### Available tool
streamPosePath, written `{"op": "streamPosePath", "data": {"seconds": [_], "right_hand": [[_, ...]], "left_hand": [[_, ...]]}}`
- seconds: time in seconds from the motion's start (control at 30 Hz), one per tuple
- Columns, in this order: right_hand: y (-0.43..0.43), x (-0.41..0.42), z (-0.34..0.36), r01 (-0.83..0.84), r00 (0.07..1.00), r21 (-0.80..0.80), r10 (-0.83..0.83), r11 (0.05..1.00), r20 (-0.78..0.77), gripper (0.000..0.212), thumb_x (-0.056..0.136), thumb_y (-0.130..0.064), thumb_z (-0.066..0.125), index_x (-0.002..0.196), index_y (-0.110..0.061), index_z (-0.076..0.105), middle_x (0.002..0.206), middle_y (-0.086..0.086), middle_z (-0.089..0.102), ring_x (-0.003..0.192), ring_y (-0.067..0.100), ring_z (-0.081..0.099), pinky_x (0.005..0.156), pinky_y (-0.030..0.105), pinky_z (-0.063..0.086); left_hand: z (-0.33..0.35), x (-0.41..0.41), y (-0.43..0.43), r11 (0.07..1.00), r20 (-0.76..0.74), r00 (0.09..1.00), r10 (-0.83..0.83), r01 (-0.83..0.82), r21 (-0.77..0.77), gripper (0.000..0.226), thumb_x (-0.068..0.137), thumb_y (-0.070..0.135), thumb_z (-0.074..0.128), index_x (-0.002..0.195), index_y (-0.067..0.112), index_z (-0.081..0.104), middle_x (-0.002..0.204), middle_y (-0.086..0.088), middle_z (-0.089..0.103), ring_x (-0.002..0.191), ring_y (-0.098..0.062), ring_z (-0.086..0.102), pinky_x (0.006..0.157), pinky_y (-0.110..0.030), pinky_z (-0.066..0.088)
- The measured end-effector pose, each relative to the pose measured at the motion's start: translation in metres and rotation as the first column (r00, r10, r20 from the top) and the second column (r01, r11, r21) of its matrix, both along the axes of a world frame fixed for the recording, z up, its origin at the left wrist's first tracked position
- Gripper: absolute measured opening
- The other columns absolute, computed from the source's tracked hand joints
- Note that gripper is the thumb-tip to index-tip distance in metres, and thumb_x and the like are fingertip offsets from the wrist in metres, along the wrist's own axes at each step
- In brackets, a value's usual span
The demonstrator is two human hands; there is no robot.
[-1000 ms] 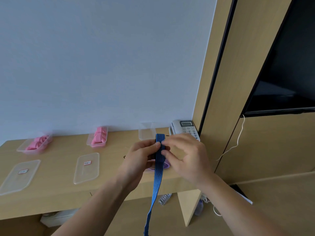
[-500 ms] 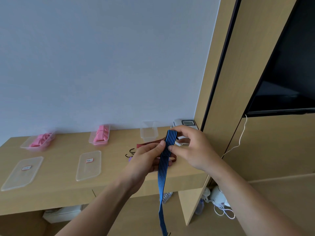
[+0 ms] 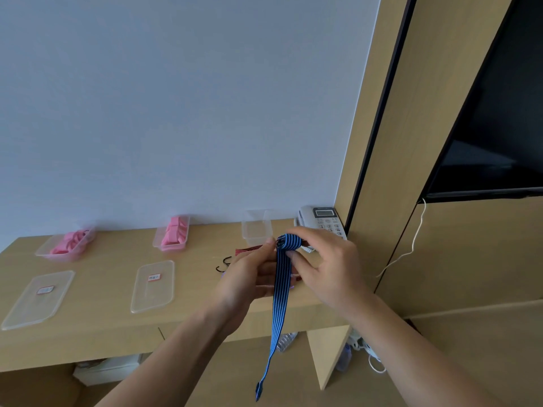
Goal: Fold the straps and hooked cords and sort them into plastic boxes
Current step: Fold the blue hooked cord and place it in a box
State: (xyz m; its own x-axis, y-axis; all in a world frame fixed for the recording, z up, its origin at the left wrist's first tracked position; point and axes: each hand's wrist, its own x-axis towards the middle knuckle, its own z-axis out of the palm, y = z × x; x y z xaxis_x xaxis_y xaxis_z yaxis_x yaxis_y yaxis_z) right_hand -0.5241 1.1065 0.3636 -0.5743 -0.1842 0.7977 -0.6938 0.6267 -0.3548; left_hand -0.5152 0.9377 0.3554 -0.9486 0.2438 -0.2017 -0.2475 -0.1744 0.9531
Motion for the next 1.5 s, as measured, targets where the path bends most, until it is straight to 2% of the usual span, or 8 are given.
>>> {"op": "streamPosePath", "data": {"seconds": [0.2, 0.4, 0.53, 0.8, 0.9, 1.0, 1.3, 1.5], "right_hand": [[-0.004, 0.004, -0.014, -0.033, 0.996, 0.032, 0.036, 0.999, -0.086, 0.027, 0.091, -0.023, 0.071, 0.113, -0.008, 0.073, 0.117, 0.003, 0.072, 0.111, 0.014, 0.066, 0.099, 0.024, 0.049], [-0.008, 0.009, -0.022, 0.005, 0.991, 0.083, 0.007, 0.997, -0.137, 0.029, 0.084, -0.026, 0.079, 0.108, -0.010, 0.077, 0.119, -0.001, 0.072, 0.103, 0.020, 0.062, 0.095, 0.025, 0.048], [-0.009, 0.009, -0.026, 0.009, 0.987, 0.116, 0.010, 0.993, -0.161, 0.028, 0.083, -0.025, 0.079, 0.107, -0.011, 0.077, 0.119, -0.001, 0.072, 0.100, 0.021, 0.061, 0.090, 0.030, 0.051], [-0.006, 0.008, -0.004, -0.066, 0.998, -0.095, 0.066, 0.993, 0.000, 0.012, 0.085, -0.022, 0.074, 0.094, -0.016, 0.078, 0.097, -0.009, 0.075, 0.091, 0.007, 0.067, 0.080, 0.029, 0.053], [-0.005, 0.000, 0.007, 0.016, 0.918, -0.183, 0.059, 0.983, 0.393, 0.026, 0.090, -0.027, 0.069, 0.117, -0.024, 0.070, 0.106, -0.018, 0.068, 0.099, 0.000, 0.063, 0.081, 0.022, 0.052], [-0.001, -0.012, 0.014, -0.020, 0.728, -0.198, 0.150, 0.980, 0.669, 0.018, 0.093, -0.025, 0.067, 0.110, -0.028, 0.072, 0.103, -0.017, 0.070, 0.101, -0.001, 0.064, 0.089, 0.023, 0.050], [0.004, -0.017, 0.024, 0.013, 0.795, -0.102, 0.052, 0.995, 0.605, 0.020, 0.095, -0.014, 0.064, 0.113, -0.020, 0.069, 0.106, -0.008, 0.072, 0.099, 0.006, 0.065, 0.088, 0.022, 0.049], [0.002, -0.015, 0.023, 0.064, 0.856, -0.169, 0.033, 0.984, 0.517, 0.018, 0.092, -0.011, 0.067, 0.109, -0.017, 0.070, 0.098, -0.010, 0.072, 0.092, 0.005, 0.067, 0.085, 0.027, 0.055]], "left_hand": [[0.003, -0.002, -0.005, 0.999, -0.051, 0.999, 0.000, 0.002, 0.038, 0.046, 0.098, 0.051, 0.056, 0.108, 0.013, 0.079, 0.105, -0.020, 0.077, 0.086, -0.029, 0.076, 0.073, -0.033, 0.061], [0.007, -0.002, -0.005, 1.000, -0.091, 0.996, 0.000, 0.002, 0.017, 0.032, 0.097, 0.041, 0.057, 0.094, 0.020, 0.081, 0.078, -0.002, 0.072, 0.068, -0.017, 0.068, 0.054, -0.023, 0.051], [0.007, -0.004, -0.007, 1.000, -0.117, 0.993, -0.011, 0.011, 0.001, 0.028, 0.100, 0.033, 0.058, 0.099, 0.014, 0.079, 0.080, -0.005, 0.073, 0.072, -0.019, 0.073, 0.057, -0.024, 0.053], [-0.002, -0.004, -0.007, 0.999, -0.160, 0.987, 0.020, -0.027, -0.040, 0.024, 0.104, 0.023, 0.056, 0.104, 0.014, 0.078, 0.093, -0.016, 0.077, 0.081, -0.031, 0.076, 0.068, -0.032, 0.060], [-0.004, -0.004, -0.002, 0.999, -0.186, 0.983, 0.006, -0.014, -0.045, 0.026, 0.095, 0.029, 0.061, 0.109, 0.015, 0.077, 0.102, -0.021, 0.077, 0.093, -0.045, 0.075, 0.084, -0.049, 0.063], [-0.005, -0.005, -0.003, 0.998, -0.198, 0.980, -0.007, -0.004, -0.056, 0.030, 0.091, 0.029, 0.063, 0.114, 0.015, 0.075, 0.101, -0.019, 0.078, 0.095, -0.047, 0.074, 0.091, -0.054, 0.061], [-0.013, -0.005, -0.005, 0.995, -0.096, 0.991, -0.096, 0.093, -0.038, 0.043, 0.094, 0.044, 0.061, 0.114, 0.008, 0.073, 0.112, -0.017, 0.077, 0.107, -0.043, 0.071, 0.093, -0.042, 0.060], [-0.015, -0.006, -0.002, 0.984, -0.039, 0.993, -0.107, 0.100, -0.146, 0.041, 0.090, 0.062, 0.059, 0.097, 0.028, 0.081, 0.104, -0.010, 0.080, 0.096, -0.031, 0.077, 0.088, -0.040, 0.061]]}}
